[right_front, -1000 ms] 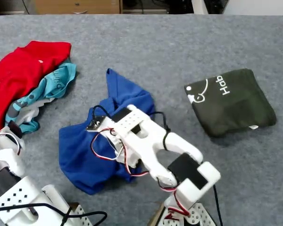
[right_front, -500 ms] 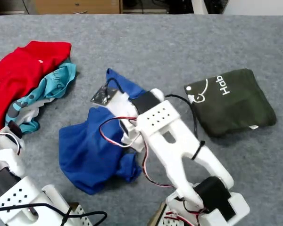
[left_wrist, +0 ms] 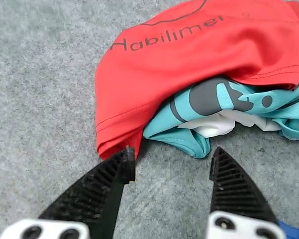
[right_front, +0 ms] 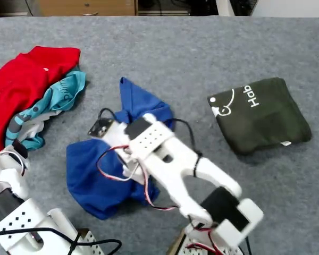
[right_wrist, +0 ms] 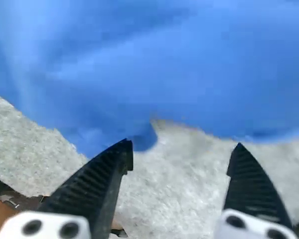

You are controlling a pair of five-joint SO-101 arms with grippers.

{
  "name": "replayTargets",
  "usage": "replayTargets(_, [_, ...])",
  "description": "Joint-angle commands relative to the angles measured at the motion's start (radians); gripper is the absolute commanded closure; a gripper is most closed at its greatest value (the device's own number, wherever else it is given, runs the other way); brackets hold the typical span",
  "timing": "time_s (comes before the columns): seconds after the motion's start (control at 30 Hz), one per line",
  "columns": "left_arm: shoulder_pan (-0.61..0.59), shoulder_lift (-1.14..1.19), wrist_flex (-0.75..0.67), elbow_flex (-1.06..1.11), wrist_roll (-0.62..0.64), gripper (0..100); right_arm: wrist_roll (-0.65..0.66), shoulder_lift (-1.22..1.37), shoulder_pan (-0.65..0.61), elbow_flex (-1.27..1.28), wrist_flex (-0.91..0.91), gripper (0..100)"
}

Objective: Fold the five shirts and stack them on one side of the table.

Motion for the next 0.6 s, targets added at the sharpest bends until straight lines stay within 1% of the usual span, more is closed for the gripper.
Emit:
replayTargets(0.0, [0.005, 0.001, -0.005, -0.003, 0.003, 75, -0.009, 0.079, -0.031, -0.004, -0.052, 74.1])
replayTargets(0.1, [0.005, 0.001, -0.006, -0.003, 0.003, 75, -0.009, 0.163, -0.027, -0.008, -0.064, 83.2])
replayTargets(0.23, [0.005, 0.001, -0.006, -0.003, 0.002, 75, -0.009, 0.226, -0.007, -0.056, -0.038, 98.8])
replayTargets(0.33, [0.005, 0.001, -0.008, -0.003, 0.0, 75, -0.038, 0.223, 0.031, -0.131, 0.023, 98.4])
replayTargets(0.57, [0.005, 0.001, -0.008, -0.003, 0.0, 75, -0.035, 0.162, 0.119, -0.386, 0.232, 99.4])
